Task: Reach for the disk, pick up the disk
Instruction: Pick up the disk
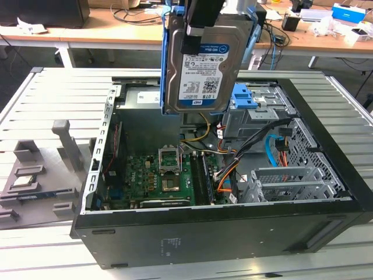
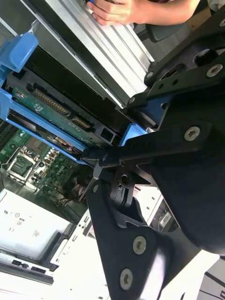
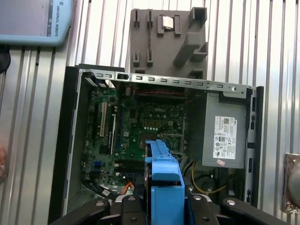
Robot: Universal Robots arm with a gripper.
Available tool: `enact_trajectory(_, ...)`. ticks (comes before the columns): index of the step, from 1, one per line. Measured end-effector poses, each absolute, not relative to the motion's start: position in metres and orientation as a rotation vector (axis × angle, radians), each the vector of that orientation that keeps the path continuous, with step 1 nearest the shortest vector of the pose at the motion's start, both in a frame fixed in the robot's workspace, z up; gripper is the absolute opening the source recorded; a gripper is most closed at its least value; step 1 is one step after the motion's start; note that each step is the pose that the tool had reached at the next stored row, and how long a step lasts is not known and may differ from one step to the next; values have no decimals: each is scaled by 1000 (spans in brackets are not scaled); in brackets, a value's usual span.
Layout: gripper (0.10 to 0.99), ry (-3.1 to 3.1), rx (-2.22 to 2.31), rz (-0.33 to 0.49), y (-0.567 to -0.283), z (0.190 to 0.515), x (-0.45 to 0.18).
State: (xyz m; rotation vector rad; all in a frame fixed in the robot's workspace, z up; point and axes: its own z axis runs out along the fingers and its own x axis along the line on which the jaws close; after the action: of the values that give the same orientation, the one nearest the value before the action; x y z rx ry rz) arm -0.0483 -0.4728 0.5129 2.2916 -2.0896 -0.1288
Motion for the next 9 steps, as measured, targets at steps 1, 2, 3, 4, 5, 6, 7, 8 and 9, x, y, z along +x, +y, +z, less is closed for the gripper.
enact_trajectory(1,369,-2090,2292,-129,-475,513,-48)
enact_trajectory(2,369,-2090,2292,-129,-476,513,-48)
enact_trajectory(3,369,-2090,2292,-129,-478,513,-48)
enact_trajectory(4,369,-2090,2292,-129,-479,513,-48)
enact_trajectory(5,369,-2090,2292,-129,-482,513,-48)
enact_trajectory(6,369,-2090,2292,-129,-484,513,-48)
enact_trajectory(7,369,-2090,2292,-129,-487,513,-48)
enact_trajectory(8,369,-2090,2292,-129,-489,513,-48)
enact_trajectory(9,369,-2090,2292,-129,-492,513,-48)
